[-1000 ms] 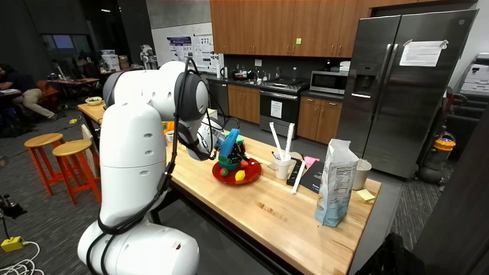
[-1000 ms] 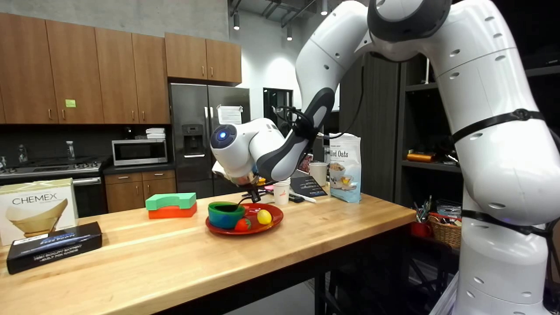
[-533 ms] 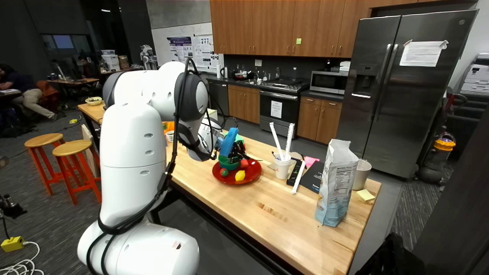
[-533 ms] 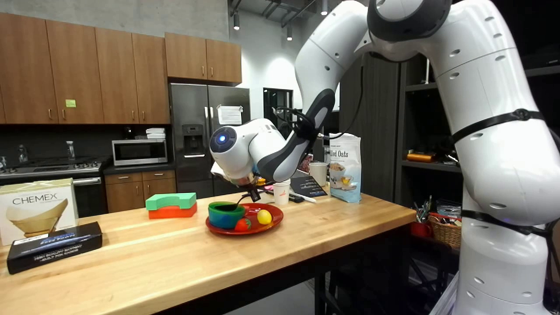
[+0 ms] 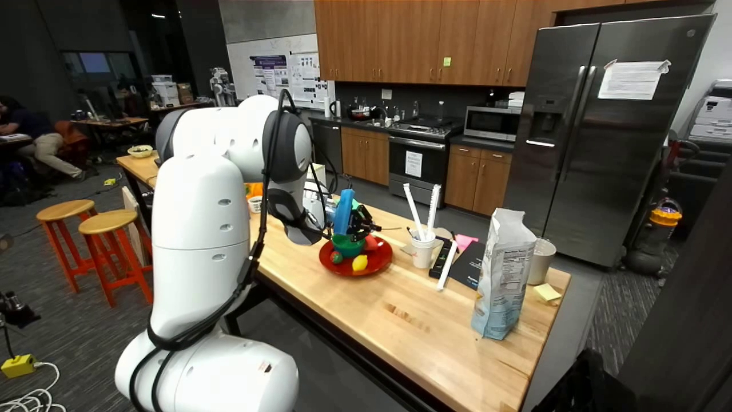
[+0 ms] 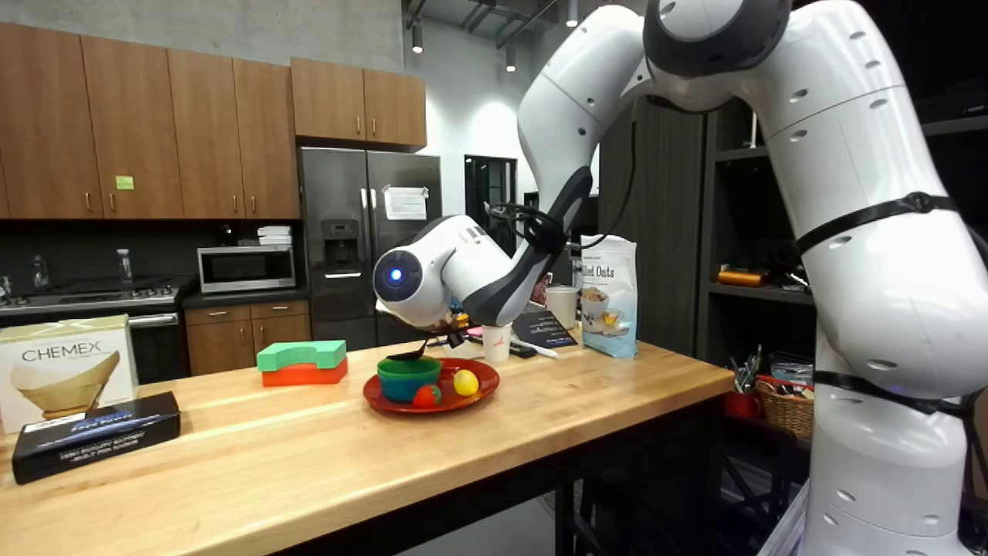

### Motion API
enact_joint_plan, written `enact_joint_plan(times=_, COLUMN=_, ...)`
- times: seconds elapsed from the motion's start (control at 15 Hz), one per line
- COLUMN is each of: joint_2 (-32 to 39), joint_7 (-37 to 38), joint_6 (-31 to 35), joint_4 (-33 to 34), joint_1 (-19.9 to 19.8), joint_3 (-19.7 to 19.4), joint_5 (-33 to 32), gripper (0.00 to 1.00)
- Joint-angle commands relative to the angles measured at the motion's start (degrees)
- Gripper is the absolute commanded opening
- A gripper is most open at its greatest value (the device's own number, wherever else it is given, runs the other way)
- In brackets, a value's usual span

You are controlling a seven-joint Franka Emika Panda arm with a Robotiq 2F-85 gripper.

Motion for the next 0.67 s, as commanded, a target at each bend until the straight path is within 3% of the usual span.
enact_joint_plan(times=0.0, joint_2=0.5, joint_7=3.0, joint_6=-1.9, joint_4=-0.4, joint_1=-0.1, joint_3=0.3, joint_5=-5.1, gripper=0.01)
enact_joint_plan(times=0.27, joint_2=0.9, joint_7=3.9, joint_6=-1.6, joint_4=-0.6, joint_1=-0.5, joint_3=0.7, joint_5=-7.4, gripper=0.01)
enact_joint_plan(times=0.6, joint_2=0.5, joint_7=1.7, joint_6=0.2, joint_4=-1.2, joint_1=-1.0, joint_3=1.3, joint_5=-5.8, gripper=0.01)
